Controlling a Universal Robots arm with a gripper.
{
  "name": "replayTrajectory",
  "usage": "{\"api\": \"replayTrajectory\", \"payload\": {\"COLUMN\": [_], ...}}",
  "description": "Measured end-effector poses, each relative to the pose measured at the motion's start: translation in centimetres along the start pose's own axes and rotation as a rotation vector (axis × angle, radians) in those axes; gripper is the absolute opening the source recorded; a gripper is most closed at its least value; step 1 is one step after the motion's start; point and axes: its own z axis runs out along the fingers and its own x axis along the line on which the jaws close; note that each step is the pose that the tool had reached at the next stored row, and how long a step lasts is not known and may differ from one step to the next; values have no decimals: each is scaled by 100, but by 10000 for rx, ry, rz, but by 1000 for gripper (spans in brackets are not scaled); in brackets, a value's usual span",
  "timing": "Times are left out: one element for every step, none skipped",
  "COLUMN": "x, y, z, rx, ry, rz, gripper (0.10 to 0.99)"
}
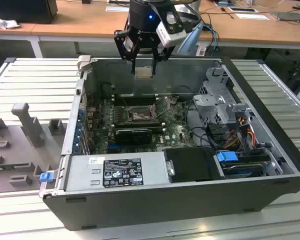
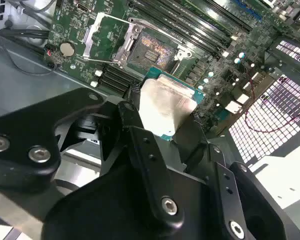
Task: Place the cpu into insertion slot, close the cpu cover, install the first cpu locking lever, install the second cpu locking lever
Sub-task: 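Place the cpu into insertion slot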
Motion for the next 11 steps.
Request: {"api": "replayTrajectory", "payload": {"x": [0, 0, 0, 0, 0, 0, 0, 0, 0, 0, 0], "y": [0, 0, 0, 0, 0, 0, 0, 0, 0, 0, 0], "z": [0, 0, 0, 0, 0, 0, 0, 0, 0, 0, 0], "rx": [0, -2, -2, -2, -3, -3, -3, -4, -3, -5, -4], "ry": [0, -6, -10, -12, -13, -14, -16, -18, -19, -21, -21], "rz": [5, 57, 114, 133, 145, 163, 182, 196, 215, 233, 240], "gripper": [529, 529, 529, 529, 529, 529, 529, 529, 529, 529, 529]}}
